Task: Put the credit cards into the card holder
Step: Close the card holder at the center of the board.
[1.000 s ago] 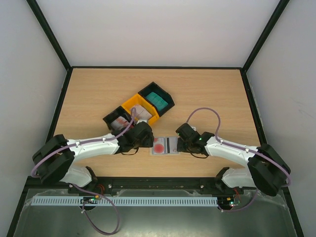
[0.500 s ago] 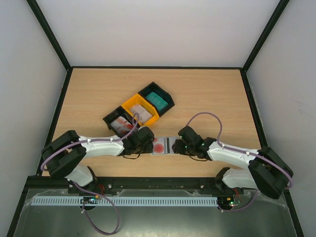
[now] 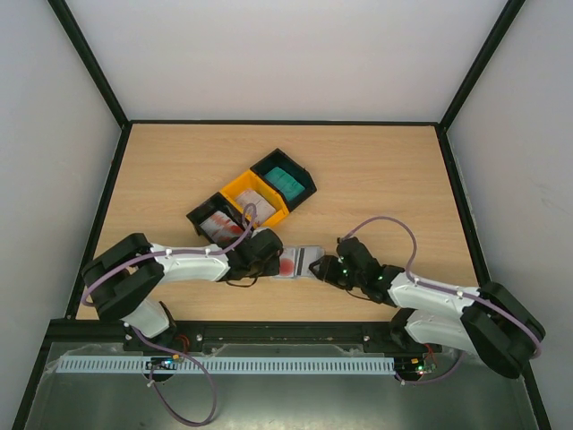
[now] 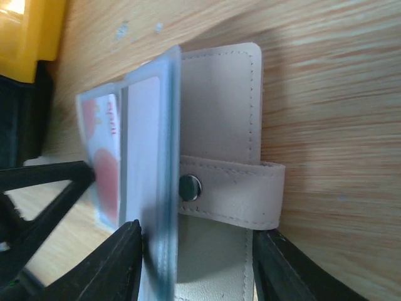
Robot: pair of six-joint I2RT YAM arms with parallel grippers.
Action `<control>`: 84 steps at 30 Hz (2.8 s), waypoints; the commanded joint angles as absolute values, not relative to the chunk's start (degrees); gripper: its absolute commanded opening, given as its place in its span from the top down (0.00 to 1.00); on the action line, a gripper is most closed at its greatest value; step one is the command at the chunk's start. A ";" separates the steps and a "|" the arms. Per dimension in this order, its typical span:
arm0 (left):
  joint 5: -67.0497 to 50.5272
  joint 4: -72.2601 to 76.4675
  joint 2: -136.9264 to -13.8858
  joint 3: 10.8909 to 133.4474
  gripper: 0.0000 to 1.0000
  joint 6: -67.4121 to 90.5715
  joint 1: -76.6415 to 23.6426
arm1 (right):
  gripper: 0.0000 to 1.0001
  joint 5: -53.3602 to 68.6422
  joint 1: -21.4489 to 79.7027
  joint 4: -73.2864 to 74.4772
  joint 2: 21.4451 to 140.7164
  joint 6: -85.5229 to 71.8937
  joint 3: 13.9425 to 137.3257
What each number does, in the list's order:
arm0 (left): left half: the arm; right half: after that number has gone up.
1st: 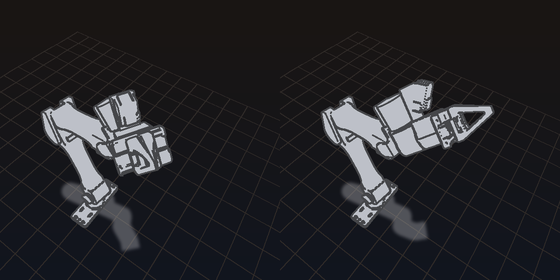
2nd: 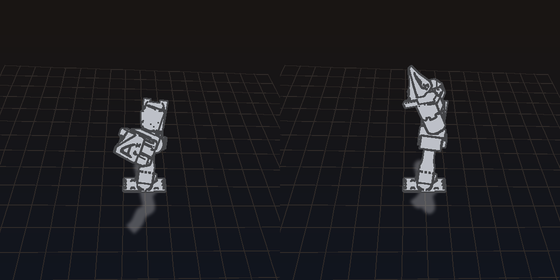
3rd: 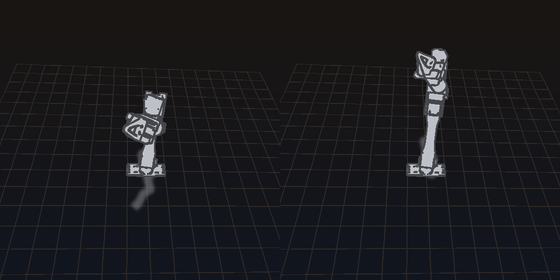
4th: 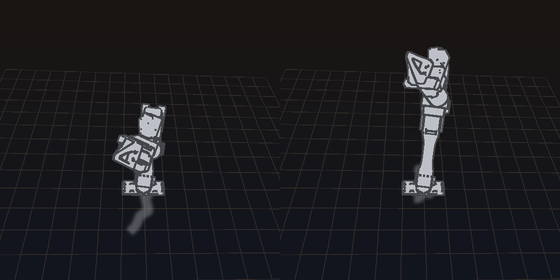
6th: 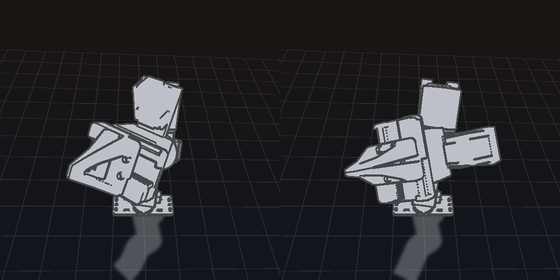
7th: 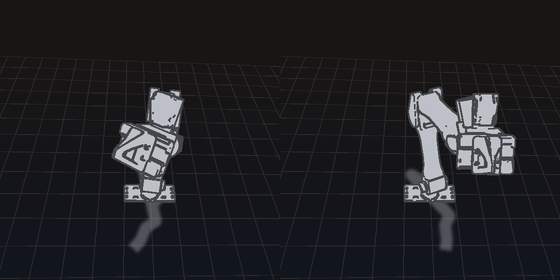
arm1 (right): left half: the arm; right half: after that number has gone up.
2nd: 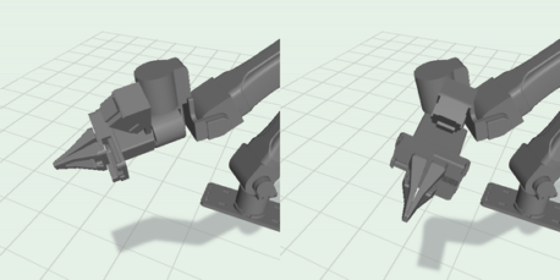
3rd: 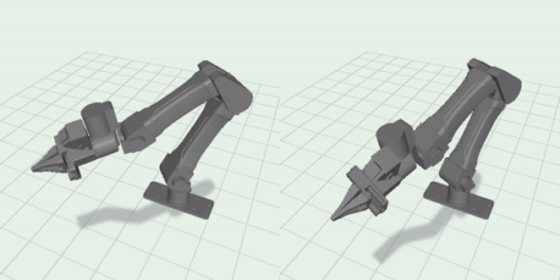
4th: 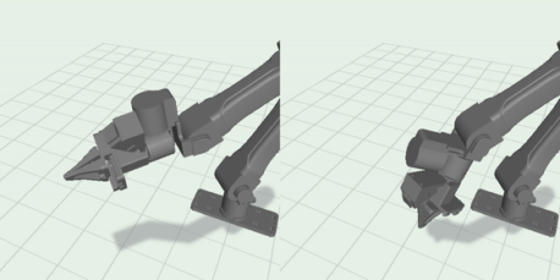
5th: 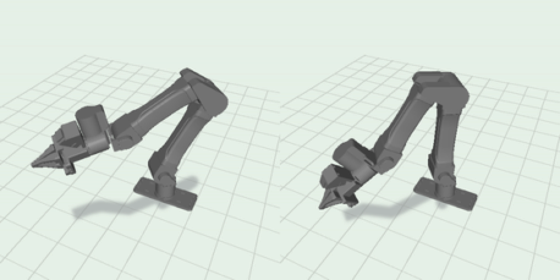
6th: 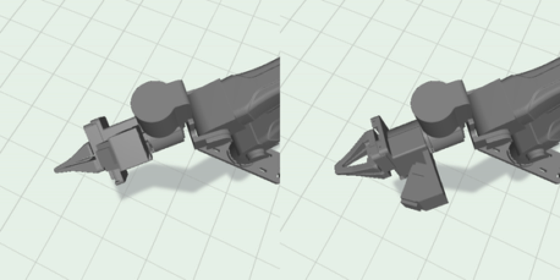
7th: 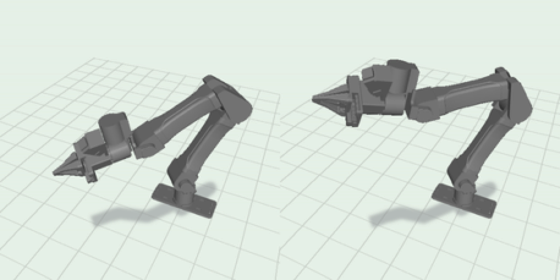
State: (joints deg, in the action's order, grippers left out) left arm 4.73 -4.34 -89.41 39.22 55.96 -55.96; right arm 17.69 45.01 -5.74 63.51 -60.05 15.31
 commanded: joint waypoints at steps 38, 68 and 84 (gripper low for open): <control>3.25 -8.09 -94.74 38.90 0.76 54.98 -56.76 | 0.33 21.89 44.42 -11.08 56.78 -60.03 17.56; -1.24 -0.99 -86.82 33.85 0.69 56.91 -54.78 | 0.25 28.84 44.47 -23.77 63.87 -61.99 19.25; 0.28 -1.39 -74.28 26.52 0.58 61.20 -52.30 | 0.21 34.57 44.56 -30.39 75.80 -60.62 22.28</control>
